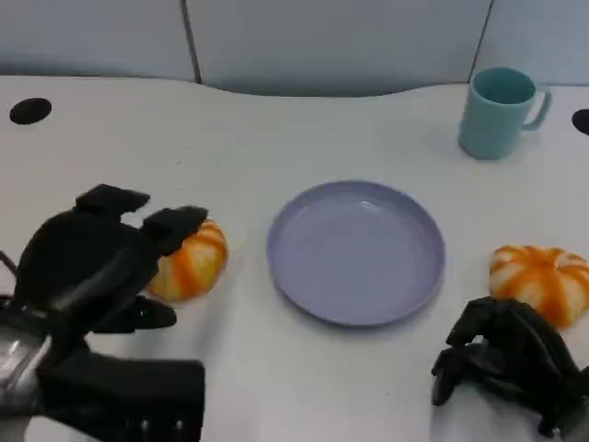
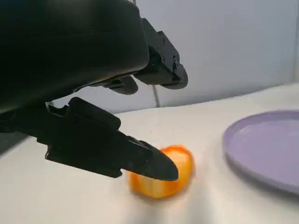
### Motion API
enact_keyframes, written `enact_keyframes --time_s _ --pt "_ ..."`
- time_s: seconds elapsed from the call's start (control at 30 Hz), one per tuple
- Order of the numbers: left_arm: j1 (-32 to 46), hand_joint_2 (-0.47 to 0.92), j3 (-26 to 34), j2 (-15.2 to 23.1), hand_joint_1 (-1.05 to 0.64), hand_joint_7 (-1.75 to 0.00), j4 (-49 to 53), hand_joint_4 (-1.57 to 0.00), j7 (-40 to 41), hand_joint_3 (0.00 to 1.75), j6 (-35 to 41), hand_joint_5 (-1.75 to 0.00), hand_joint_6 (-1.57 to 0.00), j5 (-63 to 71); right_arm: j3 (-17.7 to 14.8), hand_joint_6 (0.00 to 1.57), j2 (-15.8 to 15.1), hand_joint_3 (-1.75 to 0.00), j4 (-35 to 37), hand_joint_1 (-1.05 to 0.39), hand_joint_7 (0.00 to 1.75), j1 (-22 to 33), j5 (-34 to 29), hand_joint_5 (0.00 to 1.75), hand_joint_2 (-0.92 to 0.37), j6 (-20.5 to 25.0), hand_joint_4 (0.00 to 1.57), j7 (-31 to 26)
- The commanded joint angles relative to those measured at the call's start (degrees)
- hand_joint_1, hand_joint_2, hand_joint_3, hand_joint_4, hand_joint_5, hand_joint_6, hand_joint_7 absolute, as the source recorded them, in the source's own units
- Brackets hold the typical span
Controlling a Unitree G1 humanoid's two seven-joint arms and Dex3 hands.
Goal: Grasp the bread from the table and place it into the plate.
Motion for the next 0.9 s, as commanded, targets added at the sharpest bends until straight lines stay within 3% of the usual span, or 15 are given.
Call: enact_keyframes --time_s 0.03,0.37,0.53,0.9 --pt "-4.0 0.86 -3.5 2.3 -0.71 0.00 3.9 -0.06 -2.7 0.00 3.4 -0.23 -0.25 2.4 -0.5 1.57 -0.8 0.00 0.5 -1.05 0.33 0.1 0.2 0.56 -0.50 0.2 1.57 -0.1" --pt "-14.2 0.89 -10.7 2.1 -0.71 0.00 19.1 0.00 -2.9 0.01 4.6 -0.08 -0.16 -0.7 -0.2 1.57 -0.8 0.00 0.2 -1.05 0.31 0.2 -0.3 0.56 -0.50 -0.4 1.57 0.0" --pt "-19.7 0.90 -14.3 0.6 -0.72 -0.01 27.1 -0.02 -3.4 0.01 5.2 -0.02 -0.12 -2.2 0.0 1.57 -0.5 0.00 -0.4 -1.05 0.32 0.5 -0.3 0.57 -0.51 0.0 1.57 -0.6" --pt "-29.7 0.85 -21.4 -4.7 -0.68 -0.01 49.0 -0.02 4.7 0.00 5.8 -0.02 -0.15 -3.3 0.0 1.57 0.0 0.00 -0.9 -1.05 0.30 1.0 0.2 0.55 -0.50 0.2 1.57 0.0"
